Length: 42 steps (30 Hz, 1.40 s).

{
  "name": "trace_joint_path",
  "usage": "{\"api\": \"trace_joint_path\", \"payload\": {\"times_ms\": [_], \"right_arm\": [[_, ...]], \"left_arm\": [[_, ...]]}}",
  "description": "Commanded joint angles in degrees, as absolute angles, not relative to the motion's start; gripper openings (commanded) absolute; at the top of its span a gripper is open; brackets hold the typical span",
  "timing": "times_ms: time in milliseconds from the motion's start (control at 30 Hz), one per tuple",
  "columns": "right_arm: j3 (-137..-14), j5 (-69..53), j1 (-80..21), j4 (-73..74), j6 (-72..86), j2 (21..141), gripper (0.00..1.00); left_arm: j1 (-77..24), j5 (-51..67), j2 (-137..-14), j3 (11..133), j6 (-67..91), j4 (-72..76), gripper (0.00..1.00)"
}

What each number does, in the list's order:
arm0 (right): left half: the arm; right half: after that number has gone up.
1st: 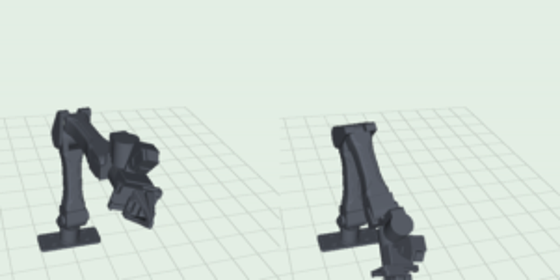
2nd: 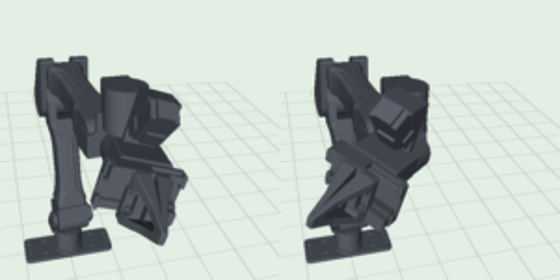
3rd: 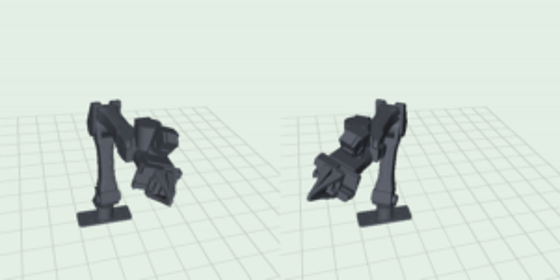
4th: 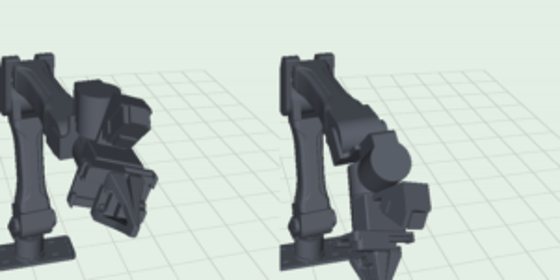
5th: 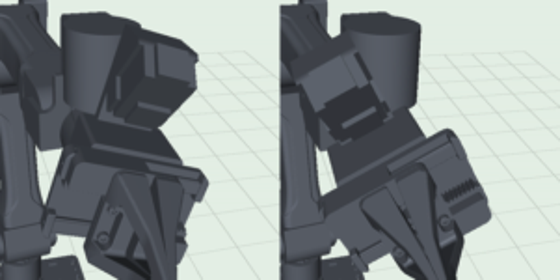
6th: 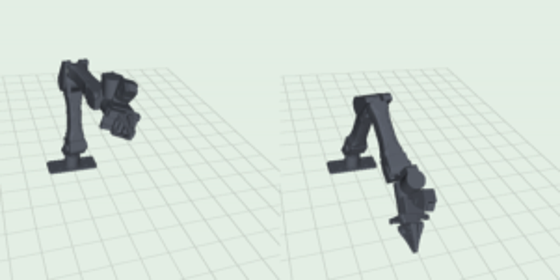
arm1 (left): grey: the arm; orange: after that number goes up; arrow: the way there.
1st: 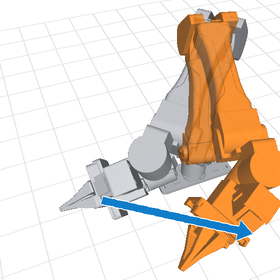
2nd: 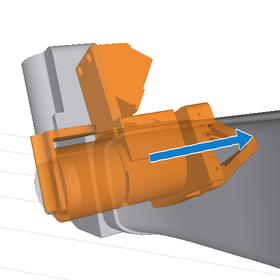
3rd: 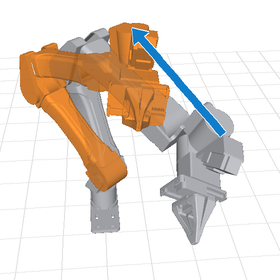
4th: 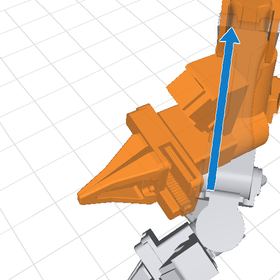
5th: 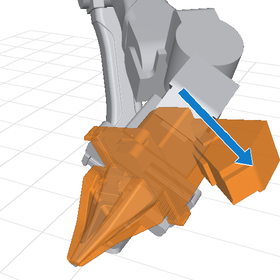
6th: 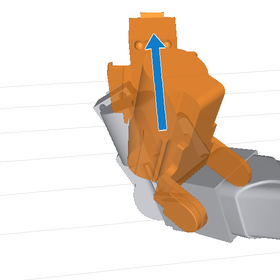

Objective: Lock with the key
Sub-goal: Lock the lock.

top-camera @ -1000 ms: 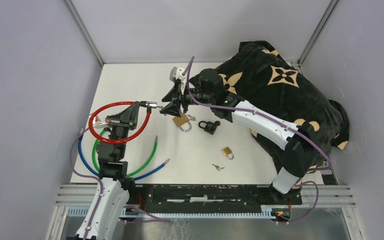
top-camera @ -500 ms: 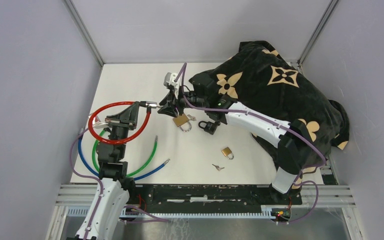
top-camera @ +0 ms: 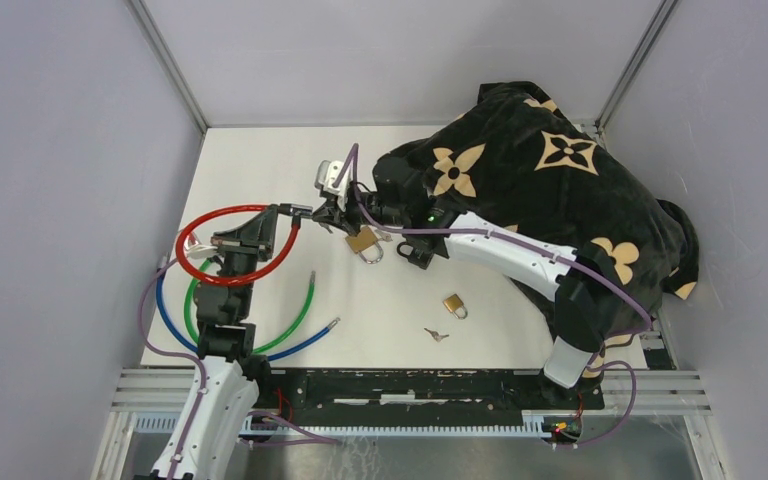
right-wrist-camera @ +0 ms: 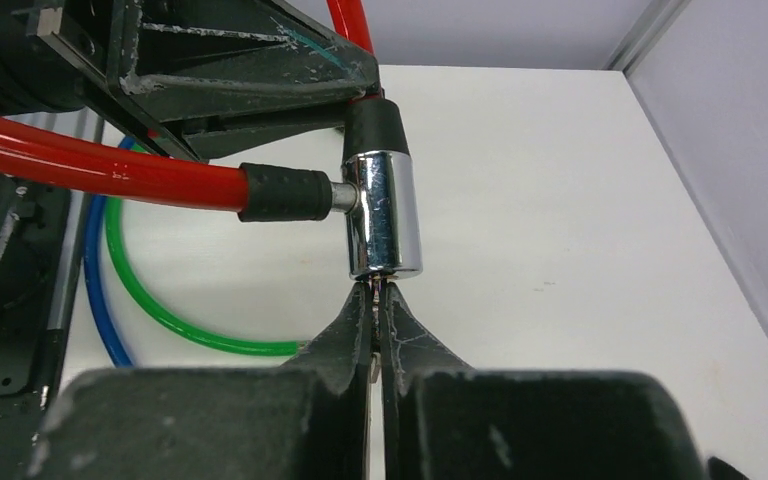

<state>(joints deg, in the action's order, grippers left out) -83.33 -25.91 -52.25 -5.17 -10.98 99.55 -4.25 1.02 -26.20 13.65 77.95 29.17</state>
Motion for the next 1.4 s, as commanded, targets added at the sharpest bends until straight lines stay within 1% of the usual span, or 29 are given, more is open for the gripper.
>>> {"api": "trace_joint_path", "payload": {"times_ms": [0,200,333,433,567,700,767,933,1033,1133,1267,1367], "right_arm": [[-82.35,-16.43,-53.90,-7.08,-19.20,96.62,0.00],[-79.16,-10.70,-56.33,-8.17,-33.06,96.21,0.00],[-77.48,-7.44,-58.47,-9.05,-41.32,96.66,0.00],[-75.56,-4.66,-59.57,-11.57,-45.18,96.69,0.00],[-74.15,-5.08,-59.94,-13.27,-46.69,96.73,0.01],[-75.15,-6.25,-59.85,-10.78,-46.32,96.86,0.30],[-76.66,-7.08,-59.79,-7.37,-46.38,97.27,0.39],[-80.52,-12.20,-58.70,4.63,-45.10,96.87,0.56],[-80.27,-17.38,-57.93,6.82,-41.08,95.85,0.63],[-79.37,-20.49,-57.35,4.91,-35.33,95.54,0.67],[-76.73,-17.43,-56.18,-3.00,-27.05,96.29,0.66],[-76.42,-14.56,-56.14,-5.75,-24.77,97.99,0.62]], "left_arm": [[-4.10,0.18,-25.98,14.78,79.26,26.06,0.02],[-4.09,0.18,-27.25,15.47,81.67,17.23,0.02],[-4.09,0.29,-28.25,15.67,81.86,15.38,0.02],[-4.10,0.39,-28.38,16.07,81.67,14.76,0.02],[-4.04,0.27,-28.31,15.82,82.40,13.67,0.02],[-4.09,0.18,-28.03,15.78,82.35,14.11,0.02],[-3.98,0.18,-27.95,15.69,82.42,14.47,0.02],[-3.97,0.18,-27.61,15.56,82.71,14.94,0.02],[-3.97,0.18,-27.55,15.47,82.62,15.34,0.02],[-3.98,0.18,-27.63,15.30,82.78,15.42,0.02],[-3.98,0.18,-27.52,15.38,82.95,15.51,0.02],[-3.96,0.18,-27.47,15.29,83.13,15.49,0.02]]}}
